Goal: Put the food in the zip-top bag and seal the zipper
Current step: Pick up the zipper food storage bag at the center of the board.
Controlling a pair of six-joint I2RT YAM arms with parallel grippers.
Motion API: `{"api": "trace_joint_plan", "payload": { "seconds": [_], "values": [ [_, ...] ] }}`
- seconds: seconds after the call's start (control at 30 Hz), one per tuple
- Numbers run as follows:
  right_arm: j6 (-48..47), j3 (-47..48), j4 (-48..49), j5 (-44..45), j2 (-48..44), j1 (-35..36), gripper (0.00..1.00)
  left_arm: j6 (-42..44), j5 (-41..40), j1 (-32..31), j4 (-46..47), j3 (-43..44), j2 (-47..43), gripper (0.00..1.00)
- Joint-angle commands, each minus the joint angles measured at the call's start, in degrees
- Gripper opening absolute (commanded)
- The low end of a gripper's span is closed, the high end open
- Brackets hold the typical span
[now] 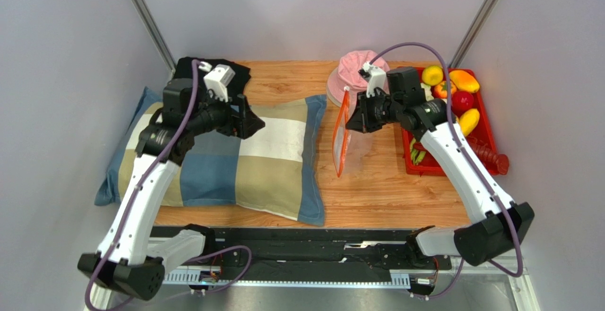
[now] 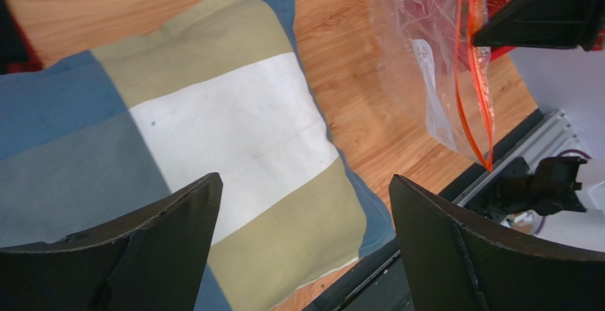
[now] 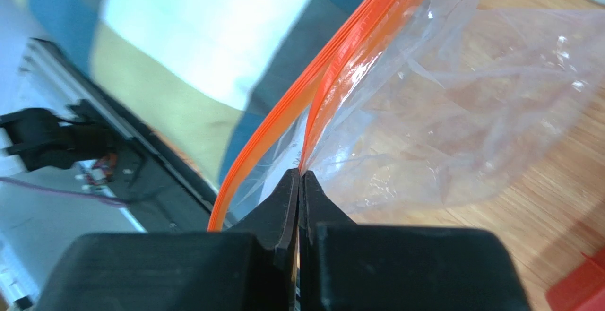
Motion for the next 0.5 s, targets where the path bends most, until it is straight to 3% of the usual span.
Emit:
{"api": "trace_joint_plan", "payload": {
  "seconds": [0.0, 0.17, 0.33, 0.47],
  "values": [
    [6.5, -2.9, 7.2, -10.7, -4.4, -0.9, 0.0, 1.0, 2.4, -5.5, 4.1, 5.6, 7.7, 0.9],
    [14.3, -9.5, 18.3, -14.2, -8.2, -1.0, 0.0, -0.4, 1.6, -15.7, 4.9, 8.6, 14.4, 0.8],
    [18.3, -15.2, 29.1, -19.6, -9.0, -1.1, 0.0, -4.8, 3.6, -19.5, 9.3, 5.6, 17.6, 0.73],
    [18.5, -16.5, 30.8, -18.5, -9.8, -1.1, 0.0, -5.5, 4.7, -21.0, 11.3, 5.6, 19.2, 0.68]
  ]
}}
